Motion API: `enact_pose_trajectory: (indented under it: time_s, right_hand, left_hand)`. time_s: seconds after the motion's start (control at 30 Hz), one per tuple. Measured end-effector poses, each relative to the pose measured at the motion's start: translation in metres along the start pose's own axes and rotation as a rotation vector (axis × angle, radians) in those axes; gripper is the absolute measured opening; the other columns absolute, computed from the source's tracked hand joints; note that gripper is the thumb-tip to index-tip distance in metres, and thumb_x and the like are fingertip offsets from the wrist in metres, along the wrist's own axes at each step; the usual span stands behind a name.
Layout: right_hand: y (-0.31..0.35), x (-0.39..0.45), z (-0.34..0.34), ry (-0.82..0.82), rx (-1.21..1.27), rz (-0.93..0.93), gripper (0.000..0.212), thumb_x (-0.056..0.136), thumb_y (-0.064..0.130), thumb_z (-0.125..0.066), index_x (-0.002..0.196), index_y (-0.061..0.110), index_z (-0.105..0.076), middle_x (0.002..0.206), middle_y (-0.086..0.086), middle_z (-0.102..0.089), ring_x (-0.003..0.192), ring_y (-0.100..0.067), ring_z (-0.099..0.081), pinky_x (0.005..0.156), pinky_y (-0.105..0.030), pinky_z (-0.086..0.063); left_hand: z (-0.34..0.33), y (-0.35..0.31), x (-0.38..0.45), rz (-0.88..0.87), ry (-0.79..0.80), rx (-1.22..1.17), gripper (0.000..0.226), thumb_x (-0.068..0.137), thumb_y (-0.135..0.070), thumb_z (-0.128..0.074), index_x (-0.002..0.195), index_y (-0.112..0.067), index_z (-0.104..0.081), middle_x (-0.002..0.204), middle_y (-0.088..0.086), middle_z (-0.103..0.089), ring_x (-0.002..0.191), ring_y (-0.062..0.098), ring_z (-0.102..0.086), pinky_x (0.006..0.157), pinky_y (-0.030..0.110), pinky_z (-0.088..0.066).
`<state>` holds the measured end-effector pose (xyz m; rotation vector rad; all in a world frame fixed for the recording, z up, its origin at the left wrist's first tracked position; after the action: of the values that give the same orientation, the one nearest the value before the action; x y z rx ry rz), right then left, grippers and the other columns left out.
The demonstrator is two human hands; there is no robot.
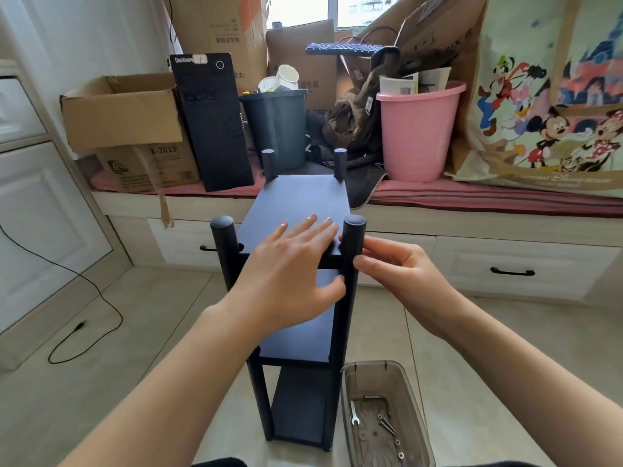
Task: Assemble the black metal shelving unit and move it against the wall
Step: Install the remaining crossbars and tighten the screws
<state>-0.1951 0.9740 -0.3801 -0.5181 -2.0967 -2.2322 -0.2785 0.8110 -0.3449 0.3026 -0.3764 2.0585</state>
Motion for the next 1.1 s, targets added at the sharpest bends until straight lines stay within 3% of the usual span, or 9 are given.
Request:
enact_pose_trajectory:
  time_s: [0.2,0.33,0.57,0.7,0.87,1.1]
  right_hand:
    - [0.002,-0.001,0.000,-0.107,-0.029,0.005,0.040,0.087,0.007,-0.070,0.124,0.023,-0.068,0.110,-0.003,-0.075,0.108,-0.017,-0.070,0.089,-0.025,-0.055]
    - [0.002,0.000,0.001,-0.114,0.042,-0.049,0.055,0.078,0.015,-0.075,0.130,0.030,-0.063,0.106,-0.011,-0.075,0.107,-0.025,-0.070,0.102,-0.044,-0.048]
    - [0.005,0.003,0.002,-0.124,0.089,-0.135,0.050,0.091,0.019,-0.067,0.139,0.029,-0.055,0.115,-0.008,-0.073,0.112,-0.024,-0.068,0.108,-0.050,-0.044]
    - [0.006,0.001,0.007,-0.143,0.114,-0.183,0.039,0.099,0.018,-0.055,0.138,0.022,-0.053,0.113,-0.009,-0.074,0.110,-0.022,-0.069,0.103,-0.045,-0.048]
    - [-0.013,-0.007,0.033,-0.223,0.040,-0.250,0.022,0.102,0.018,-0.051,0.116,0.013,-0.067,0.107,-0.005,-0.076,0.105,-0.019,-0.071,0.095,-0.038,-0.054]
    - [-0.109,-0.041,0.073,-0.316,-0.051,-0.451,0.020,0.099,0.003,-0.052,0.102,0.007,-0.071,0.102,-0.012,-0.075,0.096,-0.023,-0.073,0.086,-0.037,-0.058]
  left_hand:
    - [-0.010,-0.002,0.001,0.057,-0.065,0.091,0.080,0.087,-0.077,-0.035,0.153,-0.031,-0.041,0.158,-0.014,-0.038,0.149,0.008,-0.028,0.124,0.038,-0.023]
    - [-0.011,-0.005,0.000,0.069,-0.107,0.092,0.088,0.082,-0.082,-0.021,0.147,-0.032,-0.050,0.152,-0.013,-0.047,0.145,0.010,-0.037,0.119,0.038,-0.028]
    - [-0.015,-0.006,0.000,0.074,-0.151,0.059,0.059,0.095,-0.066,-0.047,0.140,-0.030,-0.059,0.145,-0.010,-0.056,0.141,0.017,-0.046,0.116,0.044,-0.034]
    - [-0.018,-0.007,-0.001,0.074,-0.221,0.079,0.059,0.091,-0.062,-0.047,0.132,-0.024,-0.067,0.135,-0.006,-0.064,0.134,0.021,-0.054,0.111,0.044,-0.040]
    - [-0.021,-0.008,-0.003,0.037,-0.315,0.139,0.059,0.093,-0.062,-0.043,0.121,-0.019,-0.073,0.125,-0.002,-0.071,0.125,0.024,-0.062,0.104,0.044,-0.046]
    - [-0.024,-0.010,-0.002,-0.002,-0.403,0.150,0.053,0.094,-0.058,-0.048,0.117,-0.018,-0.075,0.123,-0.001,-0.072,0.123,0.026,-0.063,0.102,0.045,-0.047]
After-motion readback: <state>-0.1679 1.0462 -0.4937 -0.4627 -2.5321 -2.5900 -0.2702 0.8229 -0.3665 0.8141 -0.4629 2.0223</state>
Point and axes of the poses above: each hand's wrist, its own x-axis towards the middle knuckle, its own z-axis out of the back of the hand, y = z × x, the point moved 2 cm from there along x, towards the middle knuckle
